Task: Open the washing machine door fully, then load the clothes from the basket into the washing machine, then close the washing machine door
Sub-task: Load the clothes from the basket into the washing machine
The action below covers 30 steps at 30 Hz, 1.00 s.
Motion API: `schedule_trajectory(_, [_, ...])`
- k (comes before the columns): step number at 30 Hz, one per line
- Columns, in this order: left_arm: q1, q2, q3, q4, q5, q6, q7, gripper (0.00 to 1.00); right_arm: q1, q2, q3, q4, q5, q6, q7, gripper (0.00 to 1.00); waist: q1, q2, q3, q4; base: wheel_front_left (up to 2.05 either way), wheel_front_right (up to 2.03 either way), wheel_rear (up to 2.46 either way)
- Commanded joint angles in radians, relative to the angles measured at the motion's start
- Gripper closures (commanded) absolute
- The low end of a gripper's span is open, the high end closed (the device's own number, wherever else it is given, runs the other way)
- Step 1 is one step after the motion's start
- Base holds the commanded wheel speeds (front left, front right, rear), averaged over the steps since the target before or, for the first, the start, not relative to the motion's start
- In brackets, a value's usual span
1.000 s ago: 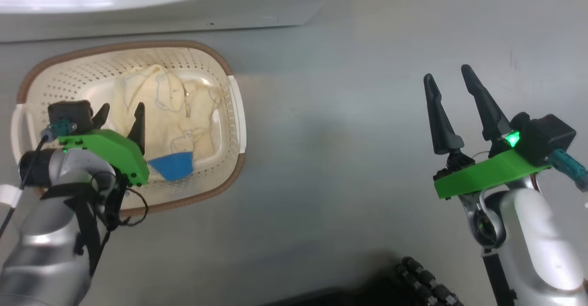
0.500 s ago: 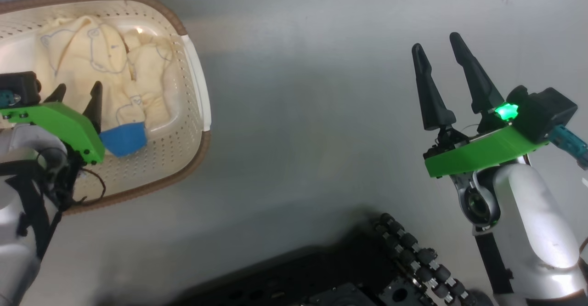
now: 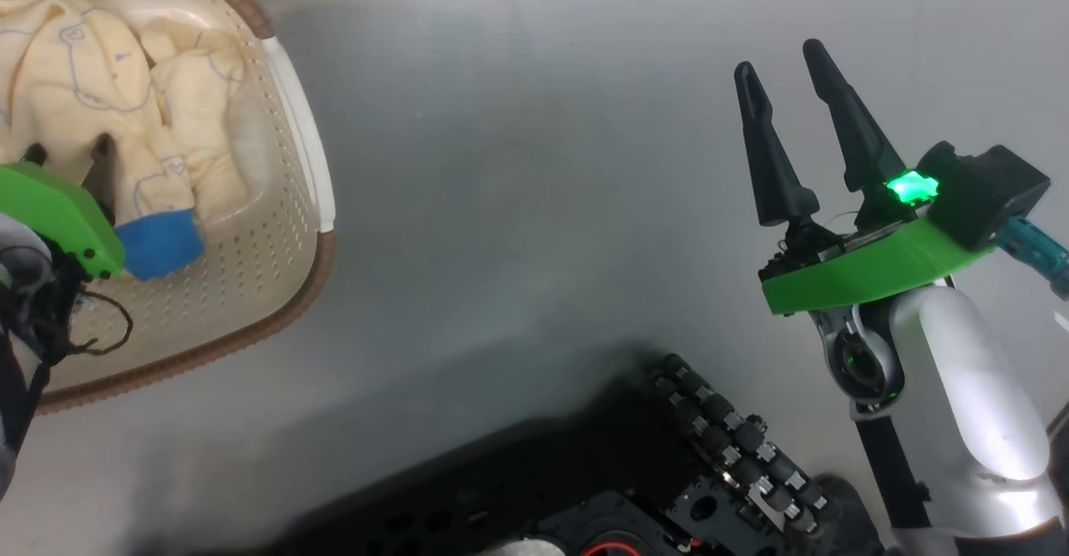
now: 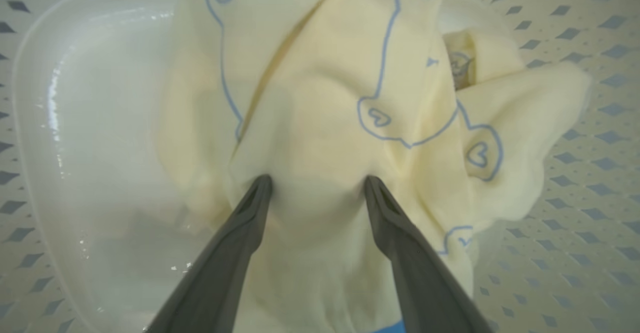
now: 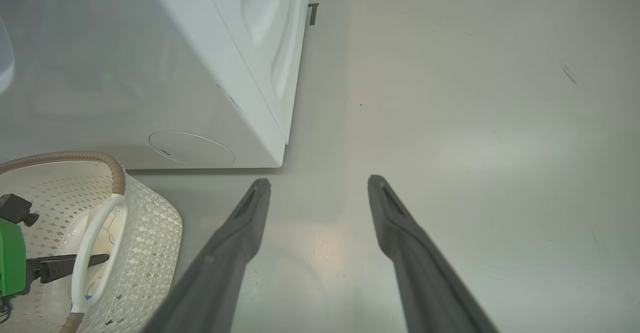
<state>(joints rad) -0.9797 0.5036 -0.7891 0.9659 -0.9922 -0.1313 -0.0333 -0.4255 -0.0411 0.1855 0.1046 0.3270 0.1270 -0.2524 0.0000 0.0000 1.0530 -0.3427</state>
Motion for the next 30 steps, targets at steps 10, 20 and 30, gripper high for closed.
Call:
schedule_trajectory(10, [0.015, 0.024, -0.013, 0.053, -0.082, 0.001, 0.038, 1.0, 0.033, -0.009, 0.024, -0.026, 0.026, 0.004, -0.009, 0.0, 0.0, 0.0, -0.002, -0.012, 0.0, 0.0, 0.0])
schedule_trajectory(20, [0.02, -0.026, -0.042, 0.112, -0.08, 0.001, -0.069, 1.0, 0.041, -0.009, -0.005, -0.013, 0.007, 0.004, -0.009, 0.0, 0.0, 0.0, -0.069, 0.029, 0.0, 0.0, 0.0])
schedule_trajectory(30, [0.021, -0.091, -0.092, 0.172, -0.025, 0.001, -0.193, 1.0, 0.06, -0.009, -0.049, 0.013, -0.042, 0.004, -0.009, 0.0, 0.0, 0.0, -0.201, 0.091, 0.0, 0.0, 0.0])
